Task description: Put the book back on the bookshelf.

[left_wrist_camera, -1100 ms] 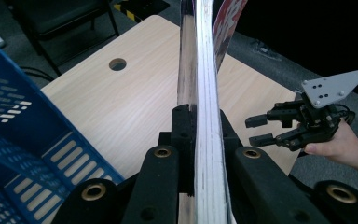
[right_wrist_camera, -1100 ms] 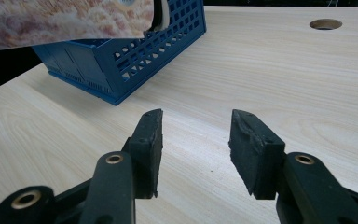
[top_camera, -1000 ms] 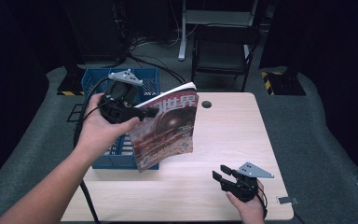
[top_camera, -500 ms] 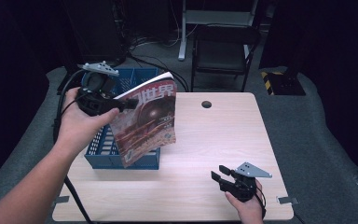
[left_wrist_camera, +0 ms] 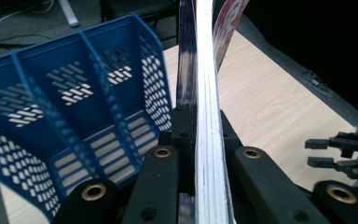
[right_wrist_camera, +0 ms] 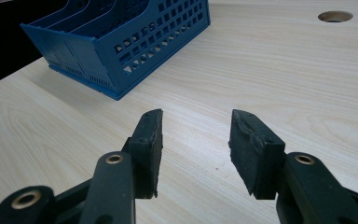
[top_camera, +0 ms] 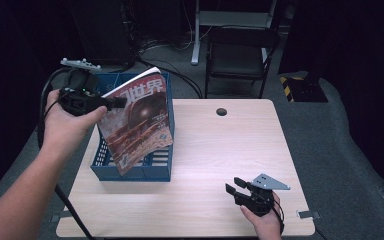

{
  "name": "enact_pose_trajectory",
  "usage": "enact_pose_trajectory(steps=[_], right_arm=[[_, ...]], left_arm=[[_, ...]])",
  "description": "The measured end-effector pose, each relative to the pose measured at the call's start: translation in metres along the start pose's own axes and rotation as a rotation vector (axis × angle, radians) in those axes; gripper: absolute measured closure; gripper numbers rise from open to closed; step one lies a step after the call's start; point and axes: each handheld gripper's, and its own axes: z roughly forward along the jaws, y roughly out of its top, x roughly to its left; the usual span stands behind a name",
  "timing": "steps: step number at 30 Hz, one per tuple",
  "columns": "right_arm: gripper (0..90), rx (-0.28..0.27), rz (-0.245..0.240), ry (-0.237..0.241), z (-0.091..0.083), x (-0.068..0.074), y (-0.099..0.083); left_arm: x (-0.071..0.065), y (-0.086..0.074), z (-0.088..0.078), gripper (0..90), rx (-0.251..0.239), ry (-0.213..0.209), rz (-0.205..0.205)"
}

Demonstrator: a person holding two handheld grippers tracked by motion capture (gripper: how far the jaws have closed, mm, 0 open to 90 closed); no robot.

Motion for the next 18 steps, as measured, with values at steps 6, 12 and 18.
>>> enact_pose_trajectory(steps=[6, 12, 18], right_arm=[[54.2, 0.003, 0.000, -0.003, 0.000, 0.000, 0.000], [54.2, 0.006, -0.001, -0.003, 0.001, 0.000, 0.000], [54.2, 0.014, -0.003, -0.004, 0.002, 0.000, 0.000]], left_arm=[[0.017, -0.002, -0.009, 83.9, -0.018, 0.040, -0.054], [0.032, -0.006, -0.016, 83.9, -0.021, 0.091, -0.095], [0.045, -0.011, -0.020, 83.9, -0.019, 0.128, -0.137]])
